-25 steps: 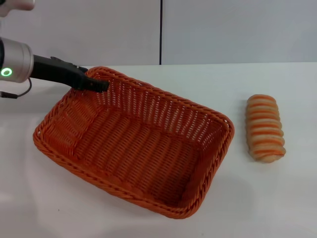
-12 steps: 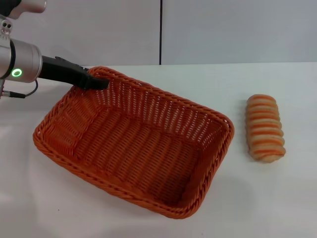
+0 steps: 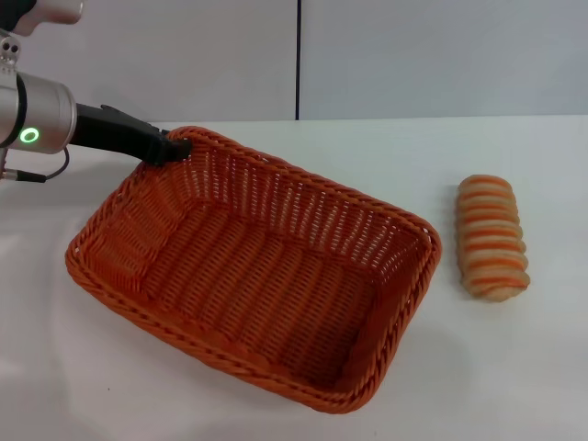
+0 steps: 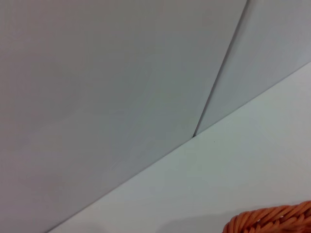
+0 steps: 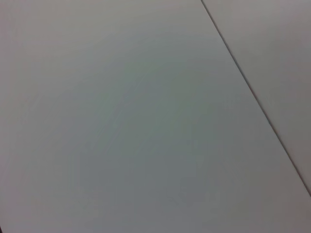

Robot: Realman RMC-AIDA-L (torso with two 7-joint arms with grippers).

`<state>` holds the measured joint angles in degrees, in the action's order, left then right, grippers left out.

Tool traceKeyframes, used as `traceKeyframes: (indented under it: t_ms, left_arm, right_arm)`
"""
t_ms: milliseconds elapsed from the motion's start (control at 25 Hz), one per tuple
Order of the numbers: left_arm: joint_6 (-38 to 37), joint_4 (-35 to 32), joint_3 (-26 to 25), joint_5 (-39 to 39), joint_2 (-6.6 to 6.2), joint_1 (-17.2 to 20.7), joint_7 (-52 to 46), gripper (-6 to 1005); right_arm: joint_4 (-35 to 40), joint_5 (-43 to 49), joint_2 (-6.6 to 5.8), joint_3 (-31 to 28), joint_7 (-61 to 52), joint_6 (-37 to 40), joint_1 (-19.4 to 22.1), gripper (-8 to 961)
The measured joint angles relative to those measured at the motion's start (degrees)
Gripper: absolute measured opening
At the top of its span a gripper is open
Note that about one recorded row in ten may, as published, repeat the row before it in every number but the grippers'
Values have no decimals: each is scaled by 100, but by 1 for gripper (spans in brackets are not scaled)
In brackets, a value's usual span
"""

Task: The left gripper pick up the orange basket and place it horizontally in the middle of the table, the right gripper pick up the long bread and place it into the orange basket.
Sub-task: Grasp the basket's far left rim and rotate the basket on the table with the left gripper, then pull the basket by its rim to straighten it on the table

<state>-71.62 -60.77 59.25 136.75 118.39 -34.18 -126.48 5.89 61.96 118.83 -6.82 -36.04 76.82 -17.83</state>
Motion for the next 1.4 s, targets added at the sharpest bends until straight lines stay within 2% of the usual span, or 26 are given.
traceKeyframes:
  t_ms: [200, 440, 520, 560, 680, 920, 960, 1400]
  left_arm:
    - [-18, 2, -18, -13, -2, 9, 0, 199]
    - [-21, -34, -79, -118, -12, 65, -97, 199]
    - [-154, -54, -251, -439, -36, 111, -141, 200]
    - [-402, -92, -492, -701, -39, 124, -165, 200]
    - [-564, -167, -668, -888, -36, 152, -250, 200]
    - [-670, -614, -766, -1394, -35, 455, -610, 201]
    - [-636, -797, -795, -1715, -40, 667, -857, 201]
    - [-611, -805, -993, -1886, -44, 1149, -1329, 225]
  right_arm:
    - [-1, 0, 0, -25, -5, 0, 5, 483]
    - [-18, 0, 0, -74, -9, 0, 15, 483]
    - [-20, 0, 0, -74, -9, 0, 16, 482]
    - [-22, 0, 0, -74, -9, 0, 19, 482]
    - [-36, 0, 0, -74, -9, 1, 25, 482]
    - [-63, 0, -2, -74, -9, 0, 13, 482]
    - [-61, 0, -6, -74, -9, 0, 6, 482]
    - [-40, -1, -25, -74, -9, -81, -67, 483]
